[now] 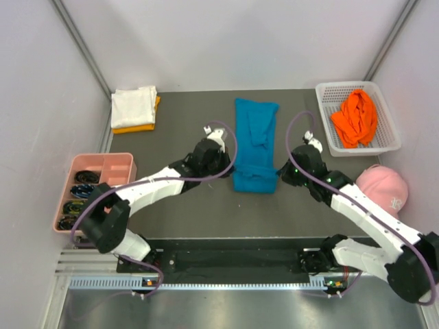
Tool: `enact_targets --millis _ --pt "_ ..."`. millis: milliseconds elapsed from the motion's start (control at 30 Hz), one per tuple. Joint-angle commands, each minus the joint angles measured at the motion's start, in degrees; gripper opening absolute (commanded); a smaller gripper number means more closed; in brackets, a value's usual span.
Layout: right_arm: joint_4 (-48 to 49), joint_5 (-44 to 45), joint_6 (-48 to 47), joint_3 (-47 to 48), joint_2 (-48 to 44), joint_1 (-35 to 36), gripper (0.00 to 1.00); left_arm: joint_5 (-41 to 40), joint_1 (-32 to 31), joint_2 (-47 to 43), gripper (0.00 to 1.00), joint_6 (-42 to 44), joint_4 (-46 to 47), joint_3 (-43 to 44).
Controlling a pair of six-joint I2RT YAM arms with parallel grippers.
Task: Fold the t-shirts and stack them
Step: Fold the folded rectangular tshirt in 1/3 of the way
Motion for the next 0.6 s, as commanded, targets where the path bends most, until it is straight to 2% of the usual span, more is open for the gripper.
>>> enact_targets --millis 0,300,567 --pt "7.66 -2.83 -6.14 6.07 6.85 -4.60 0.00 2.30 3.45 5.47 0.00 4.70 2.97 8.05" --pt "16.72 -8.28 -8.69 15.12 23.37 -9.62 0.00 7.75 8.02 18.22 0.00 6.64 4.11 20.27" --pt "18.66 -12.50 -9.58 25.85 35.15 -14.36 0.00 12.15 12.50 26.05 0.00 6.64 5.43 27.03"
